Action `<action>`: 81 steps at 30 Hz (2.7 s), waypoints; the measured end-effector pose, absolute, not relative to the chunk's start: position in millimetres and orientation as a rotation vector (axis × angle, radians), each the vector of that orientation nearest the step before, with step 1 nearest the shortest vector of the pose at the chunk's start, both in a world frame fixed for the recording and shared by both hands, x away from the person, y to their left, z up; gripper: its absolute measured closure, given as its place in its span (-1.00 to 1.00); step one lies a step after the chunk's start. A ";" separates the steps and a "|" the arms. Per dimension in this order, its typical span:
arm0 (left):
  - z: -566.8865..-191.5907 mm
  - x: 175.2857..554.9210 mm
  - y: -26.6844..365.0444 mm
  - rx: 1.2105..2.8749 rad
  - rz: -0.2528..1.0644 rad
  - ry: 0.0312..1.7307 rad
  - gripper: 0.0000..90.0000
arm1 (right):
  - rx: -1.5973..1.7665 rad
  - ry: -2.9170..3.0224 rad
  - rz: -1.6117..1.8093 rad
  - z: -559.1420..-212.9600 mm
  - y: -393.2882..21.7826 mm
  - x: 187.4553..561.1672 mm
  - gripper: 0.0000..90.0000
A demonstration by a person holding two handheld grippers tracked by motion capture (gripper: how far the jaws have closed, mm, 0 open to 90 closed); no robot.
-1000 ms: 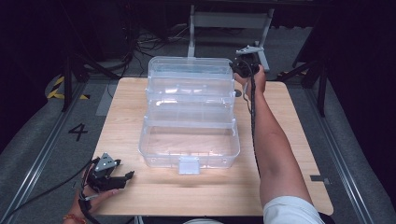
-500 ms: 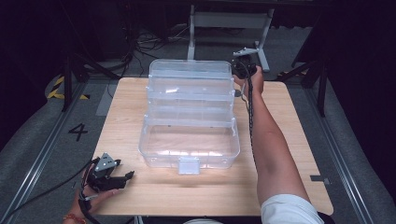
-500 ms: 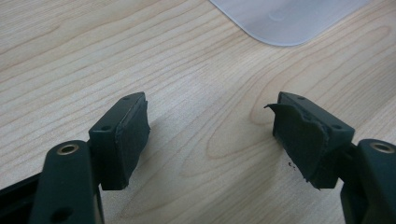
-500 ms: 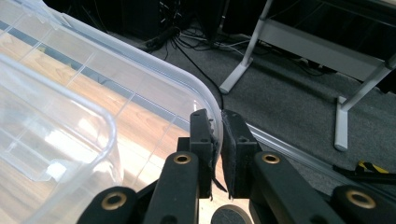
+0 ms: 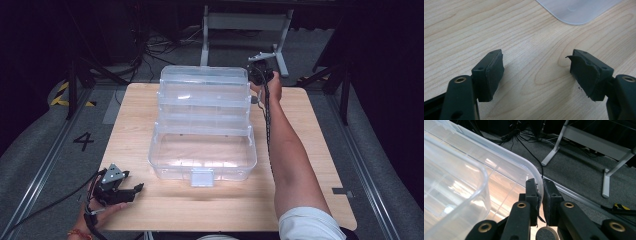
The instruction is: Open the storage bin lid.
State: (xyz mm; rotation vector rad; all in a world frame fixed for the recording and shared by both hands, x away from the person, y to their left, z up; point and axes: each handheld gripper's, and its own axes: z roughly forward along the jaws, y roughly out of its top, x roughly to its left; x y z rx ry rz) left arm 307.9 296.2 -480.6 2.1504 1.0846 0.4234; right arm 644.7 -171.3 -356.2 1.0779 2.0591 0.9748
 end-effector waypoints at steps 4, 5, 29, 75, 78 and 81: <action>-480.5 308.0 296.4 2.154 0.424 1.083 -0.39 | 1.081 2.071 0.957 -359.3 -170.9 646.7 0.87; -480.6 308.2 296.4 2.153 0.424 1.079 -0.39 | 1.088 2.072 0.956 -359.9 -171.2 646.8 0.87; -481.2 308.3 295.9 2.147 0.431 1.079 -0.39 | 1.149 2.103 0.932 -367.7 -172.3 648.7 0.80; -480.8 308.3 296.3 2.155 0.429 1.077 -0.39 | 0.990 2.087 0.998 -335.1 -208.1 572.5 0.51; -480.8 308.4 296.4 2.155 0.429 1.077 -0.39 | 0.980 2.094 0.984 -335.1 -211.1 566.9 0.45; -480.8 308.4 296.4 2.155 0.428 1.077 -0.39 | 0.954 2.104 0.976 -335.6 -213.2 561.3 0.43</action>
